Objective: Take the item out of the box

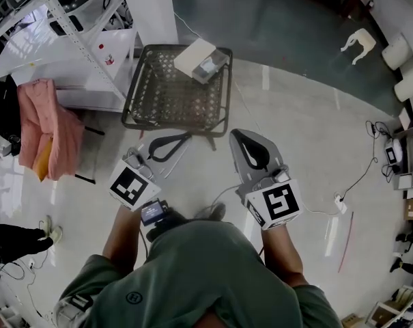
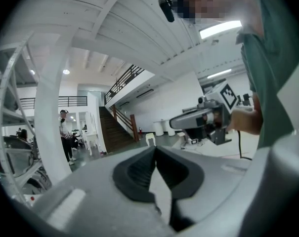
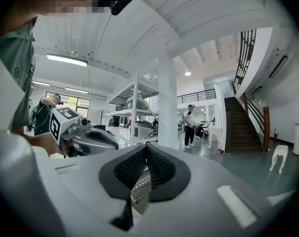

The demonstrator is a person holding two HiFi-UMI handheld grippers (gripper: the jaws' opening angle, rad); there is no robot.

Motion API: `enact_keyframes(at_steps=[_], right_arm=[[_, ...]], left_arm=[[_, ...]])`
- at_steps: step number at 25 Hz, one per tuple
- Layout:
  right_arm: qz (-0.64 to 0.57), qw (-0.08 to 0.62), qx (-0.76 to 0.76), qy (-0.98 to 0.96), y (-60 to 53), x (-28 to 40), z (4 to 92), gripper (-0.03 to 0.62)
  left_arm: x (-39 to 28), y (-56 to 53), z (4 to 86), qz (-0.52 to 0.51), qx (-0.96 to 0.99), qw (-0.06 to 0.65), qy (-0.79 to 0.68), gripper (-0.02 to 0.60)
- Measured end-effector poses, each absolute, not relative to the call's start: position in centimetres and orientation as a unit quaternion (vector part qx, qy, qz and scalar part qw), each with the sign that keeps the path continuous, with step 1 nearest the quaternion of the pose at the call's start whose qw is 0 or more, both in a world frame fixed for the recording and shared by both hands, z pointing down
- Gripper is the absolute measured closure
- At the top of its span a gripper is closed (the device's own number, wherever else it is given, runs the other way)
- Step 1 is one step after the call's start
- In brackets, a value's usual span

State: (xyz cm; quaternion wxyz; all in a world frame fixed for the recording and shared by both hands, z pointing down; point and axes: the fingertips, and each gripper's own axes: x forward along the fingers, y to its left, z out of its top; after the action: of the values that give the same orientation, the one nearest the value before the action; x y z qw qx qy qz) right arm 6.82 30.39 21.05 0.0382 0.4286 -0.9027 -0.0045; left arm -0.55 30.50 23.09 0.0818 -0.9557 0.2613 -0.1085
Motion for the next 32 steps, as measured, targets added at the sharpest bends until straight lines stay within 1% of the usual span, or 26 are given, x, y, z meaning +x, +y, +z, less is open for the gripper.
enact_keyframes(at_steps=[5, 11, 25, 32], right_arm=[[0.001, 0.040, 0.417, -0.908, 29.4, 8.1, 21.6, 0.589], [0.009, 0.049, 0.425, -0.904, 26.3, 7.3, 22.5, 0.589], [0.005, 0.062, 0.510, -0.858, 15.5, 1.0, 21.4, 0.589], [0.007, 0.070, 0.542, -0.837, 12.6, -1.2, 21.3, 0.589]], left_arm=[[0.8, 29.9, 23.3, -0.116, -0.953, 0.082, 0.268, 0.577], [-0.2, 26.2, 23.9, -0.109, -0.956, 0.070, 0.263, 0.577], [-6.2, 13.6, 22.6, -0.077, -0.978, 0.085, 0.172, 0.577], [-8.5, 10.1, 22.8, -0.066, -0.985, 0.085, 0.138, 0.577]])
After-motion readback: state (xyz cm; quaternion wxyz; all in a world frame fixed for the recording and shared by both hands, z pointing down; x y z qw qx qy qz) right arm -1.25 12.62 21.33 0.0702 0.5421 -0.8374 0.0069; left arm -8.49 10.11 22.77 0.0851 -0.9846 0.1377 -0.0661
